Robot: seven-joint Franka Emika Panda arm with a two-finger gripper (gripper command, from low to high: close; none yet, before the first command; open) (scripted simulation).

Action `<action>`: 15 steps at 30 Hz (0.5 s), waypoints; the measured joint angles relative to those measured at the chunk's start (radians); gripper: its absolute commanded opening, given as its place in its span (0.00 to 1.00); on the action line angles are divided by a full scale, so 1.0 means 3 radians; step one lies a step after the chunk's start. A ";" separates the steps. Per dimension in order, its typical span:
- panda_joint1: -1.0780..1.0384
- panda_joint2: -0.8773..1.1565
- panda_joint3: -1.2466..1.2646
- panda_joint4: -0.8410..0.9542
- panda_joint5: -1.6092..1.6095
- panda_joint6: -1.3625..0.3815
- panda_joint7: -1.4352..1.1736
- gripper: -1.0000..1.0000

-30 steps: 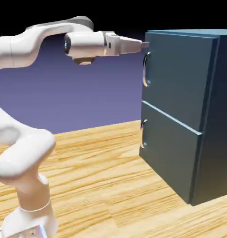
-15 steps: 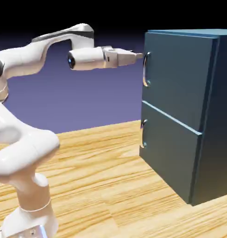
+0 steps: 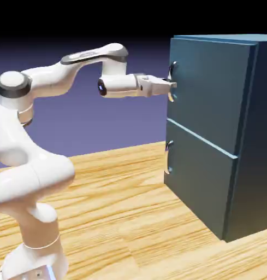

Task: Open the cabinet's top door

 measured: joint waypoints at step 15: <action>0.1802 0.0497 -0.1087 -0.1489 0.0000 -0.0921 -0.0895 0.00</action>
